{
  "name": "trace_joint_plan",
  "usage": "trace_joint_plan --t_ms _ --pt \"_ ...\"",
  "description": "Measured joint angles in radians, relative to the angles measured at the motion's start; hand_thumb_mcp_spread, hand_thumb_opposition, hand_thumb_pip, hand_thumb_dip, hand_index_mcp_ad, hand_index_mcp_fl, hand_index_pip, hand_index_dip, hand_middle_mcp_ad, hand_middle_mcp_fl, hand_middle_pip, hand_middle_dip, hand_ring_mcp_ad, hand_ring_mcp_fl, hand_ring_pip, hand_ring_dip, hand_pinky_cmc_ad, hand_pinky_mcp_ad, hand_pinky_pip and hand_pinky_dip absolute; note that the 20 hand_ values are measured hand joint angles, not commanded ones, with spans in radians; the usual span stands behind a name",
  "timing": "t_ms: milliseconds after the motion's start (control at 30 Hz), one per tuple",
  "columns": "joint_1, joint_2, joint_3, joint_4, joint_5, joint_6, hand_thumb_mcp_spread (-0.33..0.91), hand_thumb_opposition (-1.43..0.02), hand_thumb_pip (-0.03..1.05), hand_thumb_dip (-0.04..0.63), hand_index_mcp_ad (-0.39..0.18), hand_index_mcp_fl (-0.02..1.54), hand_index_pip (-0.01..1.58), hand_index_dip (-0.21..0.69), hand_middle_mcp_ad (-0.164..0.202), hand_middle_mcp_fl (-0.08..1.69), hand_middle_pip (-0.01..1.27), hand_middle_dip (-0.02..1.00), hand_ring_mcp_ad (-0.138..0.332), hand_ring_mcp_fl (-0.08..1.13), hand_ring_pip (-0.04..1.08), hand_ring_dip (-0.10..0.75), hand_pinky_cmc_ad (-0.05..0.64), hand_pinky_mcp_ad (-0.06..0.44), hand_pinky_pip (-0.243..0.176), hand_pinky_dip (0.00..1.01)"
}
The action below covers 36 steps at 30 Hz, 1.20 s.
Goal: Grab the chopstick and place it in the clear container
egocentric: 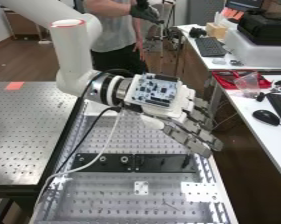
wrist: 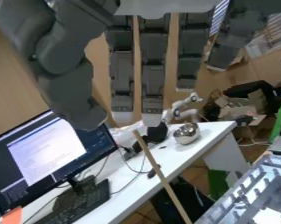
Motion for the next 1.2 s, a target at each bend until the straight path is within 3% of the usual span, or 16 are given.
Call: trace_joint_plan --t_ms 133,367,533,833,1067,1200 --pt "0.002 -0.014 0.02 -0.024 0.013 0.001 0.36 -0.81 0.76 0.312 -0.01 0.09 1.12 -0.012 0.079 0.29 0.62 0.53 0.161 0.24 0.08 0.314 0.26 0.234 -0.094 0.33" --pt "0.003 -0.018 0.027 -0.032 0.017 -0.019 0.4 -0.77 0.76 0.3 -0.012 0.04 1.2 -0.003 0.079 0.29 0.7 0.56 0.154 0.25 0.08 0.34 0.264 0.234 -0.094 0.3" --pt "0.004 -0.019 0.028 -0.042 0.012 -0.04 0.42 -0.77 0.76 0.3 -0.038 0.17 1.25 -0.003 0.082 0.29 0.74 0.58 0.152 0.31 0.08 0.401 0.264 0.234 -0.091 0.27" --pt "0.011 -0.026 0.024 -0.031 0.033 -0.063 0.45 -0.77 0.73 0.302 -0.061 0.34 1.27 -0.007 0.077 0.44 0.77 0.61 0.131 0.41 0.08 0.426 0.26 0.234 -0.072 0.22" --pt "0.011 -0.046 0.044 -0.049 0.043 -0.068 0.47 -0.78 0.73 0.298 -0.077 0.39 1.27 -0.007 0.075 0.46 0.77 0.62 0.12 0.44 0.08 0.442 0.26 0.234 -0.037 0.19" --pt "0.01 -0.049 0.05 -0.054 0.042 -0.077 0.47 -0.78 0.67 0.298 -0.087 0.4 1.27 -0.007 0.075 0.51 0.77 0.62 0.115 0.46 0.08 0.443 0.26 0.234 -0.026 0.19"
